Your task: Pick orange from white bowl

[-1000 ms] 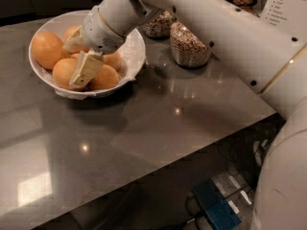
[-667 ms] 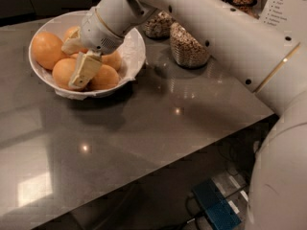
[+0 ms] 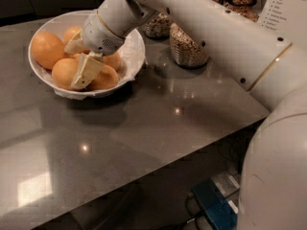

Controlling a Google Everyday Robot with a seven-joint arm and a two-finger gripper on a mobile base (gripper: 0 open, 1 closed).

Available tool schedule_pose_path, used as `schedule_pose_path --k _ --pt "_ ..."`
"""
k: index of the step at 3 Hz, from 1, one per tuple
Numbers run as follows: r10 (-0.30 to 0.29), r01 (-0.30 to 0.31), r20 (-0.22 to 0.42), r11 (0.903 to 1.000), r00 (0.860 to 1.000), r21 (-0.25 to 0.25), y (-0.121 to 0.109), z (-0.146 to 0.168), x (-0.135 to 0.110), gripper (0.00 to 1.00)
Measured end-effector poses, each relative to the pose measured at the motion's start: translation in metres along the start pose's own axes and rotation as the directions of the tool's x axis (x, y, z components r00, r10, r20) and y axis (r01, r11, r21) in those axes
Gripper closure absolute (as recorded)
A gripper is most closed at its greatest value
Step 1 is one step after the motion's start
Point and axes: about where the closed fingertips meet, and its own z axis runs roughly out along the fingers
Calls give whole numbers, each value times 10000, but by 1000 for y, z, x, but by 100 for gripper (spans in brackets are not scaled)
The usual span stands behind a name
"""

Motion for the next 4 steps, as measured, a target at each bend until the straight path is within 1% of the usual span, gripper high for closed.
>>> schedule_pose_path --k 2,3,4 --pt "133 -133 60 9999 9999 -94 -2 2 -1 35" --pt "325 -323 101 9993 9994 -211 -1 6 4 45" --pt "521 -517 117 9982 9986 -315 1 9 8 65"
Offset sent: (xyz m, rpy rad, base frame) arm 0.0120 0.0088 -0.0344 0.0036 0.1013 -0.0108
